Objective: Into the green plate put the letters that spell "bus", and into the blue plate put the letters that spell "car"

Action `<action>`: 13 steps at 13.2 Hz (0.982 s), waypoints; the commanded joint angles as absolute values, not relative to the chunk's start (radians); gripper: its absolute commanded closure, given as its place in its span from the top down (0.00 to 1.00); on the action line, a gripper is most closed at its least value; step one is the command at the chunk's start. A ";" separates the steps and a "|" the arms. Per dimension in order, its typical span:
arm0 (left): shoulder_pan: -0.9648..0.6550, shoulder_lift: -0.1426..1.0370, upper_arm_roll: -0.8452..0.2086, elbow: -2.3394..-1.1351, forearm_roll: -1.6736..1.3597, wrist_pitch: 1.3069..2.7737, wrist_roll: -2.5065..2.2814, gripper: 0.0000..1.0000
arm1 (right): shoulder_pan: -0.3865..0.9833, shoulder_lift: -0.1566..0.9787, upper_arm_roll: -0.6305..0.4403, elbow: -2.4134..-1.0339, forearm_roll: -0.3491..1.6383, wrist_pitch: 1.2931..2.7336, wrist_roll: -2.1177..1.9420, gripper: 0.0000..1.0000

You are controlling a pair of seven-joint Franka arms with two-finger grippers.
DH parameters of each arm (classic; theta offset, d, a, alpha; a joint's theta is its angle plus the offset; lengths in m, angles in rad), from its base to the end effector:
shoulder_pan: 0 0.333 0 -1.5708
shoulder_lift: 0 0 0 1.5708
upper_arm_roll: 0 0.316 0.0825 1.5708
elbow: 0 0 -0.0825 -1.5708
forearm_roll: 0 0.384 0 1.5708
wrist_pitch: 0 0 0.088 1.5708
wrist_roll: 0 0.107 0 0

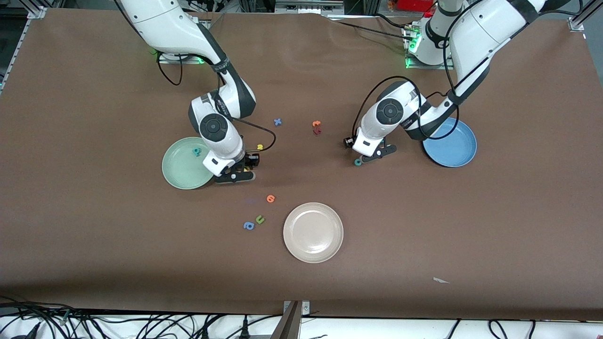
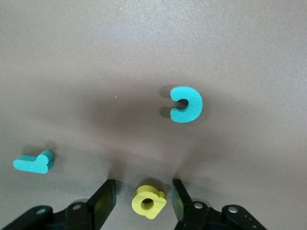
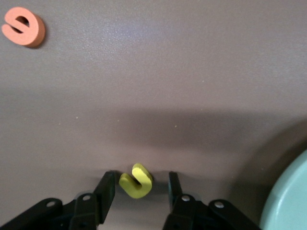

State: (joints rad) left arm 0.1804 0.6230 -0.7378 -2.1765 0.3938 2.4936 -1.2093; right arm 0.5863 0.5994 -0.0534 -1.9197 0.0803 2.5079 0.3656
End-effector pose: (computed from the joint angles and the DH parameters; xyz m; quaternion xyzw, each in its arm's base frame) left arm 0.4511 -0.3035 0.1648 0.9754 0.1935 -0.1023 0.0266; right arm 0.5374 0.3175 0.1760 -0.9984 -0.0557 0.0080 0.0056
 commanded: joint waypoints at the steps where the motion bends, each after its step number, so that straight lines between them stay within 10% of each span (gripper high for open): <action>1: 0.170 0.615 -0.736 -2.168 0.434 2.458 -1.250 0.57 | 0.595 0.624 -0.055 -1.899 0.097 2.529 0.374 0.53; 6: 0.170 0.592 -0.759 -2.168 0.433 2.428 -1.264 0.57 | 0.597 0.624 -0.055 -1.899 0.098 2.533 0.373 0.19; 13: 0.163 0.598 -0.758 -2.168 0.434 2.425 -1.270 0.48 | 0.591 0.522 -0.122 -1.899 0.091 2.389 0.328 0.16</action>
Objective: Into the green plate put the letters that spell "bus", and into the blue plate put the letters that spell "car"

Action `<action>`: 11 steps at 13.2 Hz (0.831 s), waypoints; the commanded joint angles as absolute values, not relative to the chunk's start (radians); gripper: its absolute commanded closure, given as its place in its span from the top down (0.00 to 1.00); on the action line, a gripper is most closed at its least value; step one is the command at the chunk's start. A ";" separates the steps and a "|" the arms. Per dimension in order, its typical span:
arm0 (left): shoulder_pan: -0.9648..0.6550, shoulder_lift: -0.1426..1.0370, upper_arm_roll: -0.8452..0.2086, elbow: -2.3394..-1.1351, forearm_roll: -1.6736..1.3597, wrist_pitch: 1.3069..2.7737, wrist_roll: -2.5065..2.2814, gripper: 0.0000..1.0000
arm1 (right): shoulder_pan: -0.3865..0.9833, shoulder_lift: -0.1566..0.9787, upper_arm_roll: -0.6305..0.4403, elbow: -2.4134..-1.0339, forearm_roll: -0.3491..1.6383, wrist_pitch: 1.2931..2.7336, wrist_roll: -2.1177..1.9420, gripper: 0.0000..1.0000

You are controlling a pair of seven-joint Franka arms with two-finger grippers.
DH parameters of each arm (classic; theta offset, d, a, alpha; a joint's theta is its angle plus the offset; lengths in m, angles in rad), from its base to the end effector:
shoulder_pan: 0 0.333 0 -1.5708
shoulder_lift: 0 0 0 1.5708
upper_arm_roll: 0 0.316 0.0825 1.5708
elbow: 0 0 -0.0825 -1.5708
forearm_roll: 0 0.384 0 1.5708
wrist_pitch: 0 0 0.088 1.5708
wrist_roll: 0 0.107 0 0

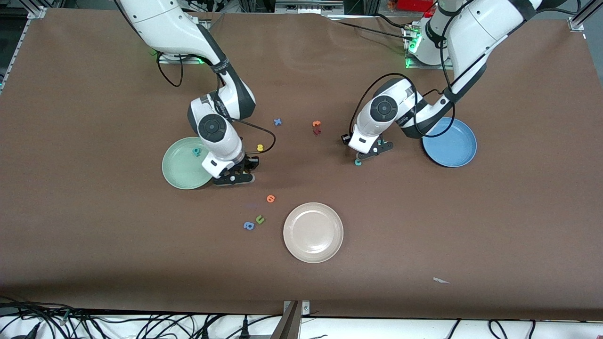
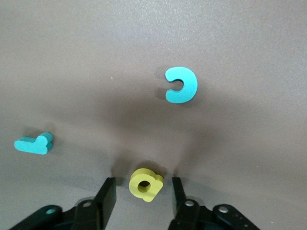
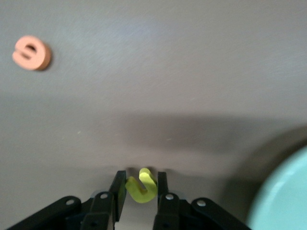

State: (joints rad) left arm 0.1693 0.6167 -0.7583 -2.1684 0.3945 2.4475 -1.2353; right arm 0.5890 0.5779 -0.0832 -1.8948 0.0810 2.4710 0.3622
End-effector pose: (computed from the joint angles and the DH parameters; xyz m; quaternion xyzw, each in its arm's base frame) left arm 0.4433 -0.3150 0.1706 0.9756 0.1906 -0.1085 0.0125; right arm 0.5524 0.3084 0.1965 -0.9989 -0.0468 0.0005 0.0025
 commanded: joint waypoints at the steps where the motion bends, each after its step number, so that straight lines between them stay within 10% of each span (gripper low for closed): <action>1: 0.163 0.597 -0.759 -2.168 0.433 2.425 -1.270 0.41 | 0.591 0.503 -0.156 -1.899 0.091 2.344 0.275 0.16; 11: 0.183 0.546 -0.770 -2.155 0.422 2.399 -1.255 0.18 | 0.584 0.517 -0.290 -1.968 0.100 2.275 0.060 0.16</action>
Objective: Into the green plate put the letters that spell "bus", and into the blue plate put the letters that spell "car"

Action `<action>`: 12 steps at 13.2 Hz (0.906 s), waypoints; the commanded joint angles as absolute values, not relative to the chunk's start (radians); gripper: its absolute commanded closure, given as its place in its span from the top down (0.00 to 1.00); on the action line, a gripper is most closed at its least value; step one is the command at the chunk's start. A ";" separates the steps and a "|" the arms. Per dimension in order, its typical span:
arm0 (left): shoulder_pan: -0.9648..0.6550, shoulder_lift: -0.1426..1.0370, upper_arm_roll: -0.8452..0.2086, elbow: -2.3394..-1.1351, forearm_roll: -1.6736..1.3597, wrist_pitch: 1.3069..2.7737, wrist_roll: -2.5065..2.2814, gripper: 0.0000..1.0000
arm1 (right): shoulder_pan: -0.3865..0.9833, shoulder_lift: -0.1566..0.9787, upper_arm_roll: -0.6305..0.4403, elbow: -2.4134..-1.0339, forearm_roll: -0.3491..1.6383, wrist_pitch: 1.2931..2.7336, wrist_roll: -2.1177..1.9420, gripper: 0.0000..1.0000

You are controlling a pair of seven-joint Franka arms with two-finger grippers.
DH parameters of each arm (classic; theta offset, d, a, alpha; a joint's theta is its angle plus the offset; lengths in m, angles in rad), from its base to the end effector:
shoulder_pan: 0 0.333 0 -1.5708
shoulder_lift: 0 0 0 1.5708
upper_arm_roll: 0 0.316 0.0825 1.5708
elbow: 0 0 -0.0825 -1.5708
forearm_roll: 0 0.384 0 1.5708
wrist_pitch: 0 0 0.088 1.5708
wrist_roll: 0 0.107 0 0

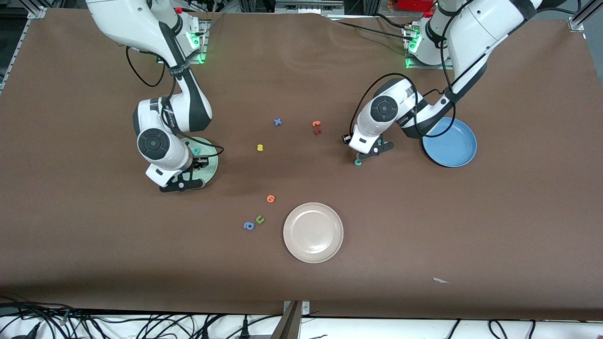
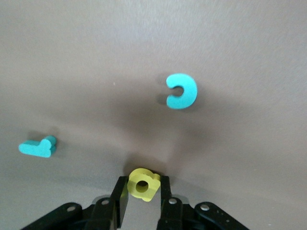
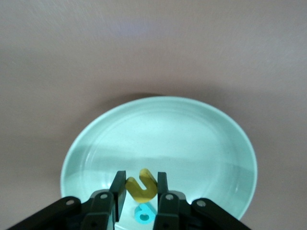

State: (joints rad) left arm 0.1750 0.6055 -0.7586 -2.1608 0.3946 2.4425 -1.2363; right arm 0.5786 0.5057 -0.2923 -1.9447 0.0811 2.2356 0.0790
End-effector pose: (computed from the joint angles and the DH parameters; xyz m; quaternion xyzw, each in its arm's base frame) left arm 0.4496 -0.3125 0.1769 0.9755 0.1948 -0.1014 0.0131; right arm 0.5730 0.1756 0.2147 0.9909 0.0855 -0.0860 0.0586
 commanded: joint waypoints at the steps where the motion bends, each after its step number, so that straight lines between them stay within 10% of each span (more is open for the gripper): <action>1: 0.187 0.534 -0.775 -2.137 0.419 2.366 -1.255 0.18 | 0.584 0.518 -0.287 -1.971 0.100 2.287 0.069 0.16; 4: 0.324 0.534 -0.918 -2.056 0.402 2.185 -1.221 0.18 | 0.587 0.538 -0.278 -1.976 0.100 2.296 0.069 0.19; 5: 0.422 0.534 -0.992 -2.045 0.400 2.112 -1.168 0.18 | 0.588 0.537 -0.273 -1.974 0.100 2.295 0.071 0.42; 6: 0.534 0.532 -1.074 -2.045 0.391 2.052 -1.107 0.18 | 0.586 0.534 -0.273 -1.971 0.103 2.287 0.072 0.96; 12: 0.934 0.535 -1.189 -2.065 0.432 1.835 -0.643 0.18 | 0.591 0.477 -0.198 -1.917 0.106 2.189 0.309 0.98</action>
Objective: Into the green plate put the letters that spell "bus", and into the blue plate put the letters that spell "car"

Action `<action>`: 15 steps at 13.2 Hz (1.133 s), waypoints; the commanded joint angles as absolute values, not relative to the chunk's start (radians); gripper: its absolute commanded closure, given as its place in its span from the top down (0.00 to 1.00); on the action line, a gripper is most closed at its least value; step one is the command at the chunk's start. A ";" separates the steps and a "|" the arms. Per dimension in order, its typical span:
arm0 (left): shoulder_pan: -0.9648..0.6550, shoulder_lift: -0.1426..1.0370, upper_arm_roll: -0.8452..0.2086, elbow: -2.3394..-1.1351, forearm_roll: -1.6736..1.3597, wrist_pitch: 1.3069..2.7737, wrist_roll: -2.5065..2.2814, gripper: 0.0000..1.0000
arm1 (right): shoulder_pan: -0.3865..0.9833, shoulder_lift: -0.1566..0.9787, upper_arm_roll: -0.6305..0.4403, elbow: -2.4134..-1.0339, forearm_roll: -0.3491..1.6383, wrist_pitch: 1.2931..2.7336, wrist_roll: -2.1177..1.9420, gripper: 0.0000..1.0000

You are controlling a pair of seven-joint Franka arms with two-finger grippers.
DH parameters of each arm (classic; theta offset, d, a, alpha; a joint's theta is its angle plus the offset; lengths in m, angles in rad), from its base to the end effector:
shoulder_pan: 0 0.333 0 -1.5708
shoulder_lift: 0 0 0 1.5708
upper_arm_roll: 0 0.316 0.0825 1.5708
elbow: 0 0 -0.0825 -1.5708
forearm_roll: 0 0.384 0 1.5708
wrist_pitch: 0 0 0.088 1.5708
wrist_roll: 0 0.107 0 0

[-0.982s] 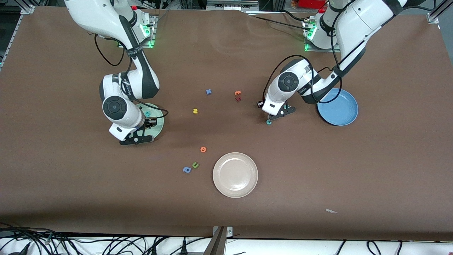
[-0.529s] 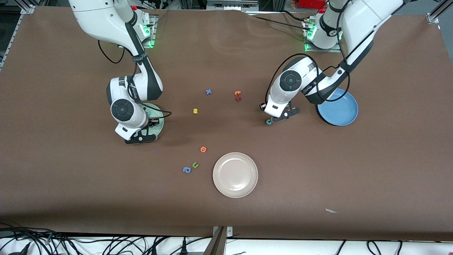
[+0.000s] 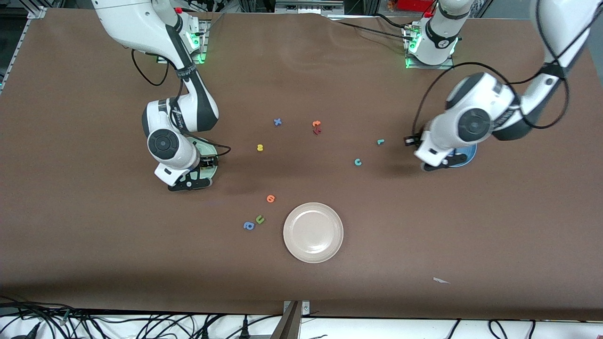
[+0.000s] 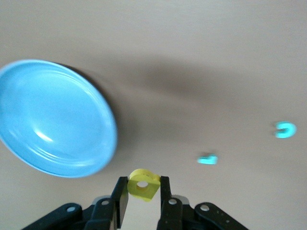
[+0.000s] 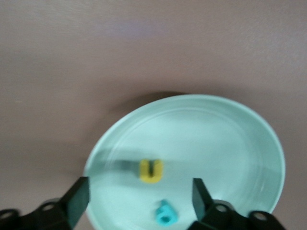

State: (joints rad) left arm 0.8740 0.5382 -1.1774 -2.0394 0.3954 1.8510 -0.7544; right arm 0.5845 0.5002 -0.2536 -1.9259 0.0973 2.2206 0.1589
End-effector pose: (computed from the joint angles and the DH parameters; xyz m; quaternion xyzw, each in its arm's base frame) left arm 0.5281 -0.1158 0.3001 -0.9765 -0.1106 0.1831 0.0250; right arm 0.5689 0.2035 0.2210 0.9934 0.0618 -0.0842 0.0475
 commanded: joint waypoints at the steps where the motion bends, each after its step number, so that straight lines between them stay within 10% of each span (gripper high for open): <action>1: 0.971 0.541 -1.187 -2.083 0.464 1.835 -0.602 0.18 | 0.592 0.476 -0.160 -1.916 0.104 2.195 0.416 0.98; 5: 0.974 0.610 -1.089 -2.105 0.564 1.836 -0.568 0.19 | 0.624 0.485 -0.068 -1.917 0.101 2.226 0.679 0.91; 8: 0.948 0.659 -1.029 -2.105 0.591 1.838 -0.566 0.19 | 0.676 0.503 -0.066 -1.942 0.101 2.305 0.687 0.64; 11: 0.943 0.667 -1.034 -2.089 0.607 1.836 -0.568 0.82 | 0.713 0.535 -0.064 -1.942 0.103 2.365 0.742 0.56; 15: 0.927 0.658 -1.121 -2.014 0.510 1.810 -0.607 0.84 | 0.738 0.569 -0.061 -1.942 0.103 2.421 0.744 0.56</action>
